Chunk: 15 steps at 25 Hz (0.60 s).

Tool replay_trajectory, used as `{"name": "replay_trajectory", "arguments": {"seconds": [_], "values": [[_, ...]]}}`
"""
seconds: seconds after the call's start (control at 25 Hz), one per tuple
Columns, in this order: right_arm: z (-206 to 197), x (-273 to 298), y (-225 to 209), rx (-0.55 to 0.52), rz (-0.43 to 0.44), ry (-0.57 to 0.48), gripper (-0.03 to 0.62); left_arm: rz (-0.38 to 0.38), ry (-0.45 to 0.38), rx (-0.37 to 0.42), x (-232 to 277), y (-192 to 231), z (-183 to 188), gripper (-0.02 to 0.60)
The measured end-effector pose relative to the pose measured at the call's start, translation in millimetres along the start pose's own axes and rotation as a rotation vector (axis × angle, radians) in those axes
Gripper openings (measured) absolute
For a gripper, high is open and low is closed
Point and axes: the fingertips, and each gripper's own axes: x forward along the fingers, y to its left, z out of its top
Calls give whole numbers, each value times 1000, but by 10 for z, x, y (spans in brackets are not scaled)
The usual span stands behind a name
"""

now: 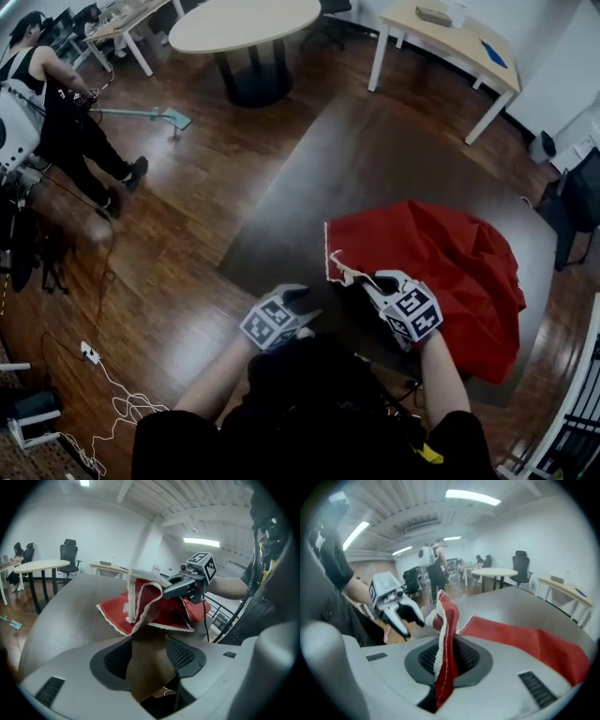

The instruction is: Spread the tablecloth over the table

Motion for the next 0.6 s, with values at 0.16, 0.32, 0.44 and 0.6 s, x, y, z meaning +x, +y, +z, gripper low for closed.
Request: {"name": "replay_trajectory", "arguments": {"seconds": [0.16,0.32,0.44,0.6], "values": [[662,-385,-118,146,-3,-258,29,7,6,110,224,193,322,348],[1025,-925,-127,176,-19,-435,29,74,-5,196,459,550,724,348],[1083,-1407,-172,160,-93,-525,29,86,-2,167,575,801,897,348],[963,-2034,-212,185,-159,-641,29,33,-25,144,858,711,998,353]]}}
